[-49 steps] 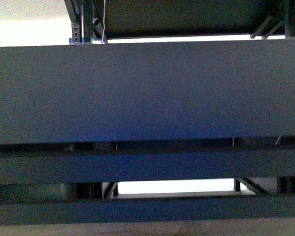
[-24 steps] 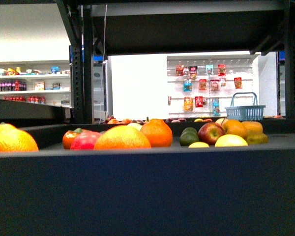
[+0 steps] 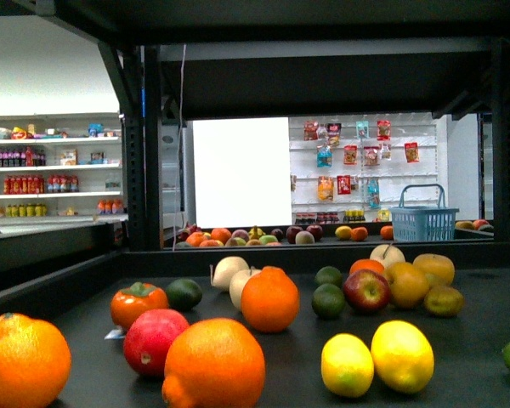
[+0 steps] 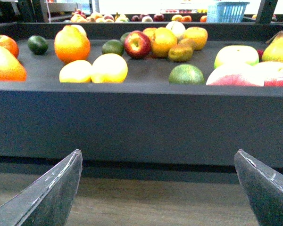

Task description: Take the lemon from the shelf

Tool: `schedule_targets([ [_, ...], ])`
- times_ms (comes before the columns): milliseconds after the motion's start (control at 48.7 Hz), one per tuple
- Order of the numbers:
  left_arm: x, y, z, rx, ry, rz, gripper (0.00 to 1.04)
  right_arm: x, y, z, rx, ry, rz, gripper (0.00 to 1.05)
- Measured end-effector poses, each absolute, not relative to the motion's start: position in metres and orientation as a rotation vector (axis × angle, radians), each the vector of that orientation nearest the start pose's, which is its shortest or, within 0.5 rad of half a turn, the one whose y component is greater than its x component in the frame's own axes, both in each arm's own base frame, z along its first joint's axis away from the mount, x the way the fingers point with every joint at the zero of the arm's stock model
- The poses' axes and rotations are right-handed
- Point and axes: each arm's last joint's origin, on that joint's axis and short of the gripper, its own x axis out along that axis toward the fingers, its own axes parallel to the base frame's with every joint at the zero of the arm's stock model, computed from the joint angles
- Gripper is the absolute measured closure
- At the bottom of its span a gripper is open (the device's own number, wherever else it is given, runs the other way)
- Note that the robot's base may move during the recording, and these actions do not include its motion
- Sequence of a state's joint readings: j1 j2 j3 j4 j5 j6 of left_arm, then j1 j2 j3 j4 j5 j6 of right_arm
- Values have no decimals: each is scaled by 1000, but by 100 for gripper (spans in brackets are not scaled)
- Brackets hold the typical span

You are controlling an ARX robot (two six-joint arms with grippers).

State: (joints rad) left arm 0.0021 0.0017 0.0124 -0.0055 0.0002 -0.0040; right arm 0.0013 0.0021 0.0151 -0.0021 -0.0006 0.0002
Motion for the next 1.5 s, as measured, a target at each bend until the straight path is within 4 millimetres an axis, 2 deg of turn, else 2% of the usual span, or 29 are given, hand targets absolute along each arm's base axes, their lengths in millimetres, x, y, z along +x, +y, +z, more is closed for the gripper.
schedule_targets([
  [1500, 97, 0, 166, -21, 10, 11, 8, 97, 0, 168, 0, -11, 2, 8],
])
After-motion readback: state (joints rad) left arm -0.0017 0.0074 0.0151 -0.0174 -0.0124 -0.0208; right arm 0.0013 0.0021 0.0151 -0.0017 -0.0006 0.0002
